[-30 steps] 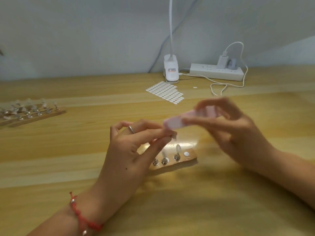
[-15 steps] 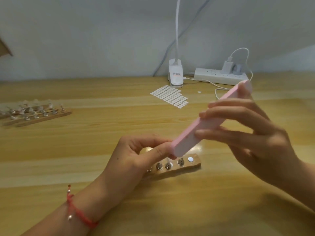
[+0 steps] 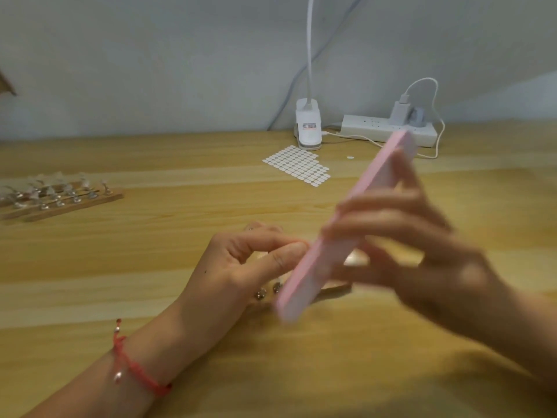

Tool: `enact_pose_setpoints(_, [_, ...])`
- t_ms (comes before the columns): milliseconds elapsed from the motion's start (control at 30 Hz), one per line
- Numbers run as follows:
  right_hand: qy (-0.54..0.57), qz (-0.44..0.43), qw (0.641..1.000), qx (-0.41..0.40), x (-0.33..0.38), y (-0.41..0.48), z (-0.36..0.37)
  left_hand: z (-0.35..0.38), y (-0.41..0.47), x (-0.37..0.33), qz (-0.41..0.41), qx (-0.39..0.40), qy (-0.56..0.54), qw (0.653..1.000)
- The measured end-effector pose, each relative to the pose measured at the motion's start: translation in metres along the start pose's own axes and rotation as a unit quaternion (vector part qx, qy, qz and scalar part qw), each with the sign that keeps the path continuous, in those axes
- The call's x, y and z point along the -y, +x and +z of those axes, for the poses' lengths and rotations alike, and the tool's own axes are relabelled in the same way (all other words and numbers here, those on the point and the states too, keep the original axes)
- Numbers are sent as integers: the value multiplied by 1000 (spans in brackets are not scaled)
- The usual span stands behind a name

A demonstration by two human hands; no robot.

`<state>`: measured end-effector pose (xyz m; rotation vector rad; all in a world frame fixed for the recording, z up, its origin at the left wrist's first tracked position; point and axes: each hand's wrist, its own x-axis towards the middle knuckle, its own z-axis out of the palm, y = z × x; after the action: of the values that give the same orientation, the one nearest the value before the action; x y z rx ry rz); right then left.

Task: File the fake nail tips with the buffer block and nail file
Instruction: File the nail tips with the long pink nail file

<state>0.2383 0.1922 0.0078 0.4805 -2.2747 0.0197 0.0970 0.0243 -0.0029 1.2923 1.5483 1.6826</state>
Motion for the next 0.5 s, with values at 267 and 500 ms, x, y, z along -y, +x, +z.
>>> enact_pose_setpoints(267, [20,28,999,-3,3,1,4,0,0,2,0,-2,14,1000])
enact_pose_setpoints(500, [71,0,997,5,11,-3,14,1,1,5,6,-2,23,1000])
